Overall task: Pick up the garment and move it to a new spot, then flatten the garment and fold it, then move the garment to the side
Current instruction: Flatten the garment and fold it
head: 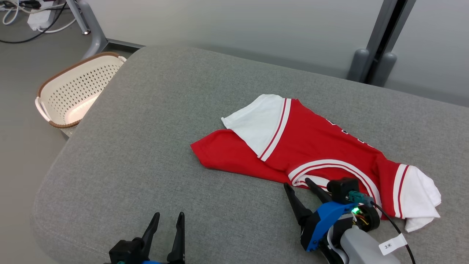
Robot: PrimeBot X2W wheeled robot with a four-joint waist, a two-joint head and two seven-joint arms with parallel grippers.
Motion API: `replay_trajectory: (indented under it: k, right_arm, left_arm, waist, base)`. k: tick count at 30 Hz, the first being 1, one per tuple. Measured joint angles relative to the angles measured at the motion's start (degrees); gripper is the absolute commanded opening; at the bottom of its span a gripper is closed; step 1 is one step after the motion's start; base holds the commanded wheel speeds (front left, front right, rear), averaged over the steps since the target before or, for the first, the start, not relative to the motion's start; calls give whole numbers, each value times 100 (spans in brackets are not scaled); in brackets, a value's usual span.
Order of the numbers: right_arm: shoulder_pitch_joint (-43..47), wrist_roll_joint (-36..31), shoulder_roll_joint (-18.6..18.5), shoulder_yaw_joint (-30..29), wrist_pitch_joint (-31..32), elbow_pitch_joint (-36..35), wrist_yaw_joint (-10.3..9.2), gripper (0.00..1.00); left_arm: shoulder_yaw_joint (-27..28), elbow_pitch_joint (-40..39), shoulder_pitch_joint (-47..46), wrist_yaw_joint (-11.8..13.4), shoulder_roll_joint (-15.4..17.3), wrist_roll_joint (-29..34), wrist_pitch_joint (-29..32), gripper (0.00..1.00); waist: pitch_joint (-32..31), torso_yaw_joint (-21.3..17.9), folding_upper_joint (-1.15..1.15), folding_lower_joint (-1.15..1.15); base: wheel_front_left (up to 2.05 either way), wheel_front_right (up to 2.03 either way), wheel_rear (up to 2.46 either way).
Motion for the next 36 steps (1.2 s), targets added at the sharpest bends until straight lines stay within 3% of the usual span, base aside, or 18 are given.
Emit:
replay_trajectory:
  k: [13, 14, 15, 16, 17, 27, 36]
  right_arm:
    - [-262, 300, -3, 114, 0, -142, 0, 99]
    - [-262, 324, -3, 105, -1, -186, 0, 69]
    - [-262, 344, -3, 102, 0, -222, 0, 47]
    - [-261, 361, -1, 79, 0, -268, 0, 18]
    - [-261, 387, -1, 36, 0, -314, 0, 0]
    - [-80, 170, -3, -610, 0, -987, 0, 0]
    - [929, -566, -231, -1762, -1, -2011, 0, 0]
  left_arm:
    - [-151, -58, -216, -9, -1, -131, 0, 100]
    - [-151, -55, -216, -9, -1, -131, 0, 100]
    - [-146, -55, -216, -9, -1, -131, 0, 100]
    - [-143, -52, -216, -9, -2, -131, 0, 100]
    - [-134, -49, -216, -9, -1, -132, 0, 100]
    - [-47, -18, -139, -9, -2, -125, 0, 100]
    - [105, -16, 64, -10, -2, -89, 0, 100]
  waist:
    - [260, 109, 0, 0]
    - [267, 112, 0, 0]
    - [273, 113, 0, 0]
    - [276, 111, 0, 0]
    - [279, 107, 0, 0]
    - [50, -179, 0, 0]
    - [-325, -870, 0, -1]
  base:
    - [0, 0, 0]
    - [0, 0, 0]
    - [0, 0, 0]
    - [0, 0, 0]
    - [0, 0, 0]
    - [0, 0, 0]
    - [0, 0, 0]
